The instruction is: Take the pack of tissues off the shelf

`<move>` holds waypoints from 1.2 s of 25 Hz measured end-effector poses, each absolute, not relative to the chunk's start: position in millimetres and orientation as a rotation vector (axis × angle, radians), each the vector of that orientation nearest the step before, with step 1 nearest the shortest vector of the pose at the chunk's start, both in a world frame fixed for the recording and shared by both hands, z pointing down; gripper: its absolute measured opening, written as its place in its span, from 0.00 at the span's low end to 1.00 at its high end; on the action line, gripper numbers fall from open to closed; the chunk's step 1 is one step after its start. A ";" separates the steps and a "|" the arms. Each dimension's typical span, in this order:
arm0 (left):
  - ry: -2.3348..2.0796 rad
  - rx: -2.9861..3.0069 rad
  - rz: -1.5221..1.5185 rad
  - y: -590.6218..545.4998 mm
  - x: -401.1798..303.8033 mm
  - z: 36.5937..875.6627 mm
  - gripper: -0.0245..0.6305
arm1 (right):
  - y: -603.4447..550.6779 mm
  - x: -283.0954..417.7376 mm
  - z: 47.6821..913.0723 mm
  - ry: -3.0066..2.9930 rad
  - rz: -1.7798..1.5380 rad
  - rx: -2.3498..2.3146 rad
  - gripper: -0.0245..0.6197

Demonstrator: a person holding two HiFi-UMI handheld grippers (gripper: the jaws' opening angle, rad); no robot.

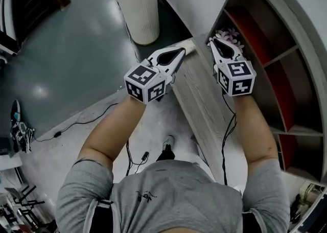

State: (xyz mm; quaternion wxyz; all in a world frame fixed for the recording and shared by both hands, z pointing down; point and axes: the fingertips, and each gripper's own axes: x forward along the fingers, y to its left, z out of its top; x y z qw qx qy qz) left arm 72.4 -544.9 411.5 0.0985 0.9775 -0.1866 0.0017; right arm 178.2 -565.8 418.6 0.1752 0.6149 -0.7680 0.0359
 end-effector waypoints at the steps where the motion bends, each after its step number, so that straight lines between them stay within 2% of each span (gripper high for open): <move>1: -0.551 2.896 -0.002 -529.4 76.2 401.2 0.06 | -547.6 183.1 407.9 -2.182 0.098 1.743 0.10; 6: -0.537 2.909 -0.047 -459.8 84.2 353.5 0.06 | -468.1 194.1 357.0 -2.221 0.063 1.741 0.05; 14: -0.577 2.926 -0.072 -359.4 110.1 302.2 0.06 | -360.3 232.6 303.7 -2.245 0.019 1.769 0.05; 21: -0.552 2.936 -0.066 -260.4 132.2 281.2 0.06 | -256.6 255.0 278.3 -2.311 0.035 1.771 0.05; 30: -0.587 2.895 -0.089 -139.6 140.7 283.1 0.06 | -125.5 249.1 287.1 -2.378 0.035 1.643 0.05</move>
